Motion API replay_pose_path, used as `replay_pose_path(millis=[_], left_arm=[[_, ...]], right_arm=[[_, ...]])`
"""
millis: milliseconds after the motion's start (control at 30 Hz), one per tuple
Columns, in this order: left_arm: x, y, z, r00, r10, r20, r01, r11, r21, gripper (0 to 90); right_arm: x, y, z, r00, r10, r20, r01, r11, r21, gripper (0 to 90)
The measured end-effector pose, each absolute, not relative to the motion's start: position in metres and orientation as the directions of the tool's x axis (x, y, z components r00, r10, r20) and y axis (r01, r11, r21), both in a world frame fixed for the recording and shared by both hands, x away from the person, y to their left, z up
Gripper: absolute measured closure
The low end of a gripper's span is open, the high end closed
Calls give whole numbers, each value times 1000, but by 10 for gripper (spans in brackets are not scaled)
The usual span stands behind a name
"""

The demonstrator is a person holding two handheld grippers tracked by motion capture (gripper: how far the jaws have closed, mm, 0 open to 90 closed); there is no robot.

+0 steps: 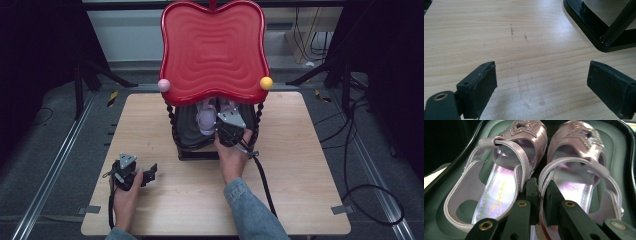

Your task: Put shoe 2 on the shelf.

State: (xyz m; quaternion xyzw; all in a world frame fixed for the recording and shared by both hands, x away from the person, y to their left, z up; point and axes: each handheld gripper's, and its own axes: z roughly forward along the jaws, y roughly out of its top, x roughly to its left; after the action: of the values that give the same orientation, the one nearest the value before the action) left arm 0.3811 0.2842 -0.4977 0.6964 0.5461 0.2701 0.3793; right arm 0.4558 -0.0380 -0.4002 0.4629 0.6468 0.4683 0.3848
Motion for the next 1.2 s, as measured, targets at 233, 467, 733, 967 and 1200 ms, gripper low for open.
replay_pose_path(millis=[233,467,733,967,1200], left_arm=[[381,283,-497,260,965,-35,555,-119,823,84],[381,284,-497,258,966,-38,554,-116,825,83],[380,284,-497,256,966,-36,552,-115,826,83],[380,284,-496,255,966,-38,551,-113,827,83],[381,284,-497,255,966,-38,552,-113,826,83]], right_arm=[[455,-39,-402,-274,960,-61,244,131,961,826],[452,-39,-402,-269,961,-56,242,124,962,780],[446,-40,-401,-276,959,-62,239,131,962,845],[447,-39,-400,-284,957,-62,249,136,959,854],[446,-42,-397,-301,952,-62,264,145,954,750]])
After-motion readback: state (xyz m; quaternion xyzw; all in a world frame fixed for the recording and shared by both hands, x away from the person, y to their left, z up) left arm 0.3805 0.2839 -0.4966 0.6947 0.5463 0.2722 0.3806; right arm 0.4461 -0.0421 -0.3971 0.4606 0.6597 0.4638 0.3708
